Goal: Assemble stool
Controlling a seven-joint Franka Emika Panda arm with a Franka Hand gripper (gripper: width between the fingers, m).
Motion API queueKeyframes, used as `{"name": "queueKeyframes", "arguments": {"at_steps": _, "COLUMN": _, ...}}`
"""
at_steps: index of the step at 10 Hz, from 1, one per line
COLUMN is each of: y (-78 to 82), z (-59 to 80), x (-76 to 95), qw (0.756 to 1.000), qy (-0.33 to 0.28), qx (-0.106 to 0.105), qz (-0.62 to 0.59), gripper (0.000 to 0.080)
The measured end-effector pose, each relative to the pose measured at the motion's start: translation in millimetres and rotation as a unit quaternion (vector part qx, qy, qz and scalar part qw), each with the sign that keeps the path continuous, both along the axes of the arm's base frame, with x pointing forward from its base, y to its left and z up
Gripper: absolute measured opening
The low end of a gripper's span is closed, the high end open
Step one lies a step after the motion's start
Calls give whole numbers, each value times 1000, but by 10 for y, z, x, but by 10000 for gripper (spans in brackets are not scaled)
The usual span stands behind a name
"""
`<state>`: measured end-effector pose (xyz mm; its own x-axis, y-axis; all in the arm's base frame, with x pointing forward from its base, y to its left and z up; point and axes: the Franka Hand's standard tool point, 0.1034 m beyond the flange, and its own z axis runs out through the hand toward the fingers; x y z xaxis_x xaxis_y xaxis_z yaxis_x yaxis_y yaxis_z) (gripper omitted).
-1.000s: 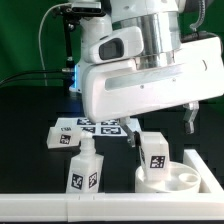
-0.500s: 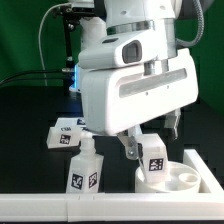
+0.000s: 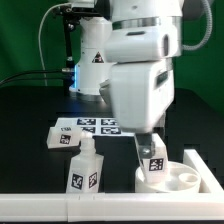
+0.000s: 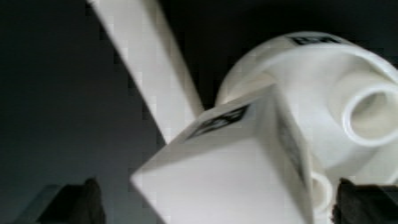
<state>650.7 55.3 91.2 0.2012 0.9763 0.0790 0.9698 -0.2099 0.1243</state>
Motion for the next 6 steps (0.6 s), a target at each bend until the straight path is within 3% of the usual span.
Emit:
{"name": "queueKeyframes", "arguments": {"at_steps": 3, "y": 30, "z": -119, "x": -48, "qw": 994, "qy": 4, "qx": -21, "qz": 103, "gripper": 649}}
{"name": "queueKeyframes", "arguments": {"at_steps": 6, "y": -14, "z": -132, "x": -55, "qw": 995, "qy": 5, "qx": -21, "qz": 102, "gripper": 622}}
